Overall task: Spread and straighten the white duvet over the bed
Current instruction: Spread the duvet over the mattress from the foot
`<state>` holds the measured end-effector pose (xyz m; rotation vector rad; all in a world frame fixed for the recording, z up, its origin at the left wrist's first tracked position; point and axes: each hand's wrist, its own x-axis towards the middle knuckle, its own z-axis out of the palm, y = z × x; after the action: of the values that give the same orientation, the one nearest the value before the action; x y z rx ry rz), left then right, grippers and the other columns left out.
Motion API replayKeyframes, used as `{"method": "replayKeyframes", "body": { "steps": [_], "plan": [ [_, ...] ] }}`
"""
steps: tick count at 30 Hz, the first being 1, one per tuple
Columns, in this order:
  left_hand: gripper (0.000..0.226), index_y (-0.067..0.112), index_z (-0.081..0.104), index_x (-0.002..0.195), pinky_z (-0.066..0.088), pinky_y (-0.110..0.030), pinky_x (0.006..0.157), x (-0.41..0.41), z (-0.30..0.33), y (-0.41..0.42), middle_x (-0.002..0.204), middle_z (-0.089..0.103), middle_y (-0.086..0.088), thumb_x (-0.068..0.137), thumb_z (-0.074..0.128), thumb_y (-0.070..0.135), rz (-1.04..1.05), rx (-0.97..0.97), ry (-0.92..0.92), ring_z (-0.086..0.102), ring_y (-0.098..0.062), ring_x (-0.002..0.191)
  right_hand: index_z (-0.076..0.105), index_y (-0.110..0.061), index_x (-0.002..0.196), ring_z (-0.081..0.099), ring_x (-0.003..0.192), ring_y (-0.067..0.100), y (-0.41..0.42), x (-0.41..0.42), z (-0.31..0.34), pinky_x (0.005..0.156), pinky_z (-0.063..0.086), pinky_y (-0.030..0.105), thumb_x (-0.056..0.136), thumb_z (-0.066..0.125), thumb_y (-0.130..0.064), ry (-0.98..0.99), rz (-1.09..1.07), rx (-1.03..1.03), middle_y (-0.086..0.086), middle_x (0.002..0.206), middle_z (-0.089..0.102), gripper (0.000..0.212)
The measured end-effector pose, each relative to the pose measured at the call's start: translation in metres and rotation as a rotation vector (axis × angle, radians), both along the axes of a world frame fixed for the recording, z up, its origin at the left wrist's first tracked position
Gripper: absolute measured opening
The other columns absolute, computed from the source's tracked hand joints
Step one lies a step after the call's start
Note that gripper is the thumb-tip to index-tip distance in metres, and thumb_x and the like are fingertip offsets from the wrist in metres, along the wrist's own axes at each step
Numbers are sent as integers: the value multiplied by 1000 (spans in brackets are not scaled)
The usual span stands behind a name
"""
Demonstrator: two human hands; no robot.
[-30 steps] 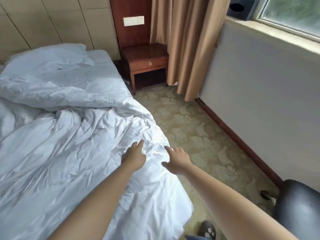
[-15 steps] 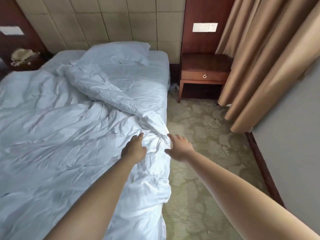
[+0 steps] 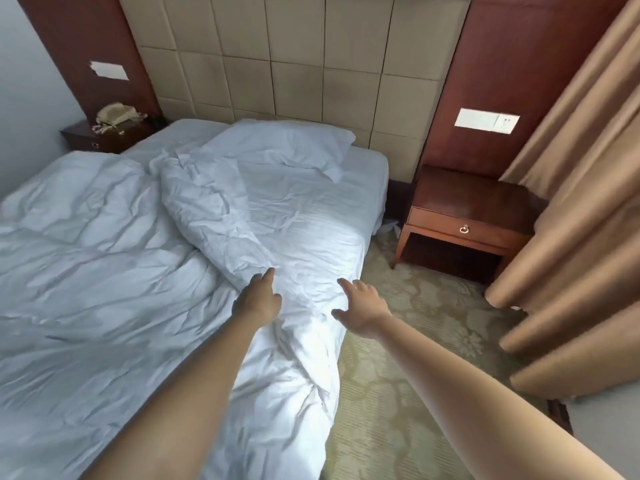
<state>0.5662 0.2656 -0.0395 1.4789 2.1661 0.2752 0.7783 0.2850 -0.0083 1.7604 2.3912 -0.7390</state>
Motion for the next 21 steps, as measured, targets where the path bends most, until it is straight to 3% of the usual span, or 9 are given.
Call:
{"method": "replayKeyframes", "body": {
  "steps": [13,21],
  "plan": [
    [64,20,13,152,34,-38,109,-10,11,186,152,27,-9,96,43,26,318,-53,85,34,-27,137,16,-26,151,23,139,29,267,-21,12,108,30,42,93,49,-43,63,303,-28,6,152,25,68],
    [61,24,19,149,37,-47,105,-58,30,262,150,30,-9,94,44,35,500,-92,231,35,-31,134,16,-27,150,25,138,28,374,-79,10,104,32,40,94,48,-43,52,500,-10,5,151,27,66]
  ]
}}
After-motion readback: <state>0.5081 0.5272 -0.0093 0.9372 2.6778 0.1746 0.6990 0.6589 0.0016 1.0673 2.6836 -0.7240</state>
